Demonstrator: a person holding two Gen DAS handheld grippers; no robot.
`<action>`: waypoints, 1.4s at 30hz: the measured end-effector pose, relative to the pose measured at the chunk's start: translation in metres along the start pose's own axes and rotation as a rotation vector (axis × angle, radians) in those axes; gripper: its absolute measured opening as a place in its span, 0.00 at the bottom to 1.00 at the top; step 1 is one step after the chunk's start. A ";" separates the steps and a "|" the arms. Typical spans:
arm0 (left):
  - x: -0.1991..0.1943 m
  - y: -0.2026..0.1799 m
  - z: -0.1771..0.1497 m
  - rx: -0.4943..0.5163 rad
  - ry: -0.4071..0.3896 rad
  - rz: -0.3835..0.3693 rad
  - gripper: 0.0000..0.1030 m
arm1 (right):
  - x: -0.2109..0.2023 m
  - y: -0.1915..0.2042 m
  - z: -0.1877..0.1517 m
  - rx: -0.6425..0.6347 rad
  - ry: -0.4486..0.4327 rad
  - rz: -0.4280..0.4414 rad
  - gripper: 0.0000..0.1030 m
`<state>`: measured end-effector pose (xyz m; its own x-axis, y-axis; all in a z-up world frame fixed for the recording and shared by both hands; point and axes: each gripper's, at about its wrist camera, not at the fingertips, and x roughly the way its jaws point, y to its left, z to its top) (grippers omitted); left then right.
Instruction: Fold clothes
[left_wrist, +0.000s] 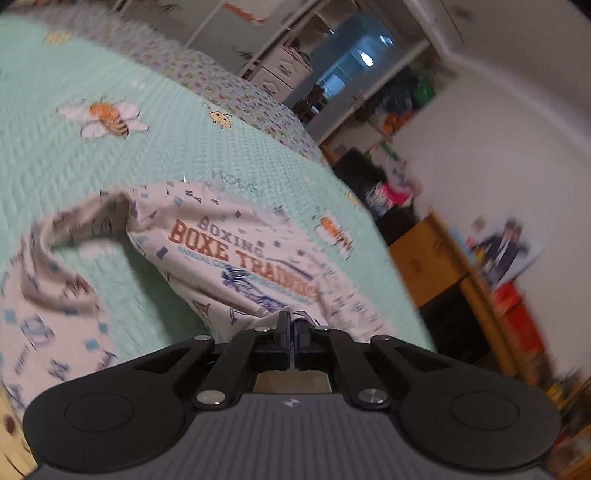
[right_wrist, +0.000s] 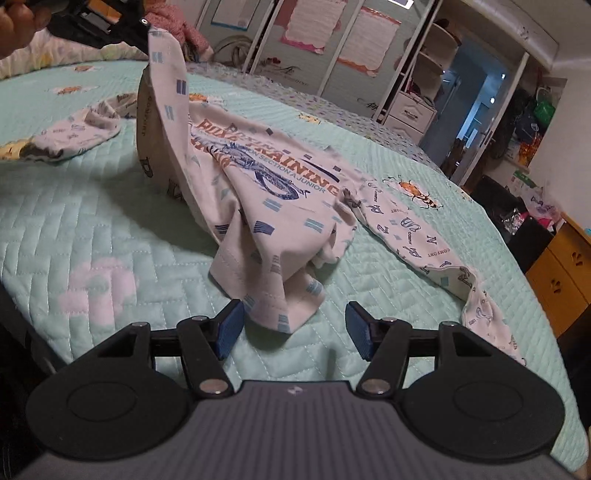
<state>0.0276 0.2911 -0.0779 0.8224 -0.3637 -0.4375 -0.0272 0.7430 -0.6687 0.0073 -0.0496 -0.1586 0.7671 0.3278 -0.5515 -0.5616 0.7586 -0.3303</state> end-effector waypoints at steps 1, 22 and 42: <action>-0.002 0.000 0.001 -0.007 -0.003 0.000 0.00 | 0.004 -0.001 0.002 0.000 -0.003 -0.001 0.57; -0.019 0.060 -0.007 -0.120 0.077 0.218 0.00 | 0.054 -0.157 -0.028 1.271 0.097 0.401 0.09; -0.004 0.050 -0.025 0.024 0.171 0.261 0.00 | 0.040 -0.130 -0.021 1.076 0.138 0.256 0.40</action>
<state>0.0089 0.3156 -0.1240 0.6814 -0.2465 -0.6891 -0.2100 0.8362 -0.5067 0.1051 -0.1469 -0.1536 0.5881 0.5299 -0.6110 -0.0855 0.7920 0.6045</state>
